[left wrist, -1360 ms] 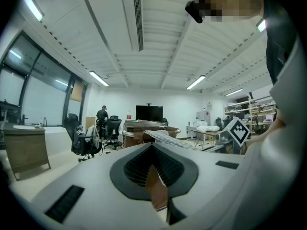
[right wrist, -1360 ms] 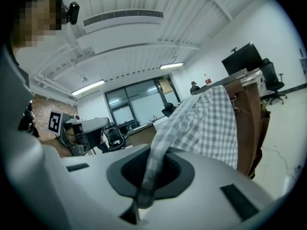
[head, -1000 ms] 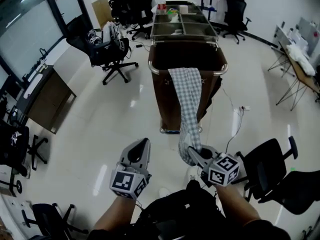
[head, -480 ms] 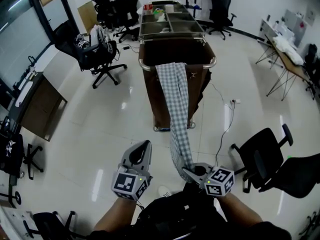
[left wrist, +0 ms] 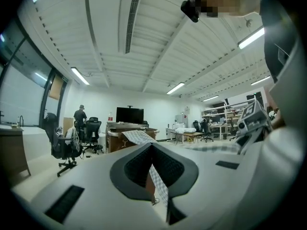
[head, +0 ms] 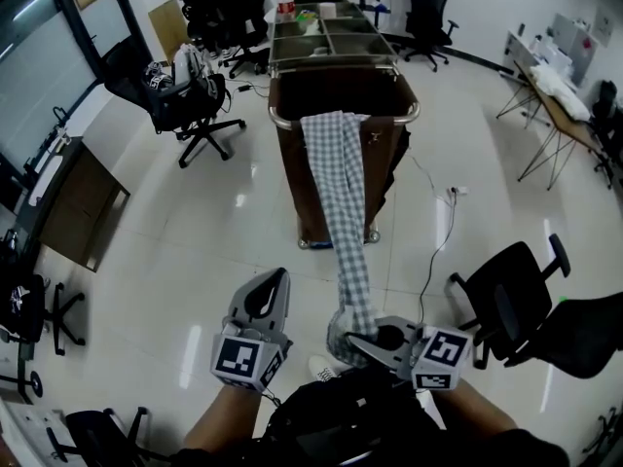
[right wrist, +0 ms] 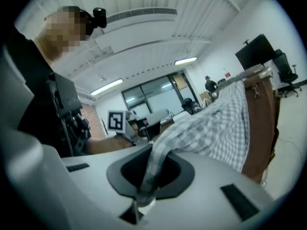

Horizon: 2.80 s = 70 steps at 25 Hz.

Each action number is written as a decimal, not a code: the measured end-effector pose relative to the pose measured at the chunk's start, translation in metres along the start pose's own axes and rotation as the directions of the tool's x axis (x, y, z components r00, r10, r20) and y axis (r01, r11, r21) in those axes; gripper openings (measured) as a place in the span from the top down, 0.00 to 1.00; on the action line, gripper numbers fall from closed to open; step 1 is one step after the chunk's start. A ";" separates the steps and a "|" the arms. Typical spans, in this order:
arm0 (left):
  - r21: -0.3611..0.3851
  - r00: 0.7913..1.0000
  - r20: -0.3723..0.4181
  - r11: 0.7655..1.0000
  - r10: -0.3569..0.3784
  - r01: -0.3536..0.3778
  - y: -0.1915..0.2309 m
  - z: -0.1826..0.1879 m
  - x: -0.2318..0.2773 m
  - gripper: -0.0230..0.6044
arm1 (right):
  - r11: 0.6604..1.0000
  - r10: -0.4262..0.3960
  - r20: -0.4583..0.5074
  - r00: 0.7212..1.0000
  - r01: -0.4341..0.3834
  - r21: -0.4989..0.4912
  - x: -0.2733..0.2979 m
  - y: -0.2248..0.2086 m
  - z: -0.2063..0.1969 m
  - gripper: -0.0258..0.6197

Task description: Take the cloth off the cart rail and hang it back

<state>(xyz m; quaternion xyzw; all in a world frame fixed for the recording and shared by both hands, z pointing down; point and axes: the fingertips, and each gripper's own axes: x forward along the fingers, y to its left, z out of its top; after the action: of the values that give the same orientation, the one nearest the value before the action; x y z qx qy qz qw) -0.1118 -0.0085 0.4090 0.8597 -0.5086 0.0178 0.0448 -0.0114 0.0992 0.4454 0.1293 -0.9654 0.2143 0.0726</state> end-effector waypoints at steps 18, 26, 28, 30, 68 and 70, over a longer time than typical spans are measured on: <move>0.073 0.983 0.151 0.993 -0.105 0.095 -0.029 0.097 -0.001 0.96 | 0.905 -0.196 0.684 0.703 0.398 -0.150 -0.279 0.064 0.236 0.93; 0.064 0.974 0.127 0.981 -0.190 0.183 -0.063 0.093 0.017 0.96 | 0.872 -0.393 0.574 0.719 0.490 -0.016 -0.265 0.006 0.194 0.93; 0.056 0.973 0.114 0.979 -0.200 0.195 -0.067 0.090 0.018 0.96 | 0.877 -0.403 0.534 0.744 0.481 -0.009 -0.246 -0.011 0.184 0.93; 0.060 0.975 0.102 0.979 -0.198 0.193 -0.069 0.087 0.016 0.96 | 0.875 -0.416 0.496 0.762 0.484 -0.009 -0.230 -0.022 0.177 0.93; 0.056 0.986 0.121 0.992 -0.115 0.109 -0.037 0.082 -0.009 0.96 | 0.930 -0.305 0.343 0.888 0.355 -0.093 -0.106 -0.049 0.168 0.93; 0.054 0.987 0.122 0.994 -0.105 0.099 -0.033 0.083 -0.009 0.96 | 0.933 -0.299 0.339 0.892 0.348 -0.094 -0.104 -0.049 0.168 0.93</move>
<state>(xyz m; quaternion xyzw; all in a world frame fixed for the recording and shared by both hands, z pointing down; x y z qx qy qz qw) -0.0886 0.0072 0.3239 0.8849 -0.4651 -0.0259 -0.0066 0.0873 0.0059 0.2934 0.3156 -0.9426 0.1010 -0.0403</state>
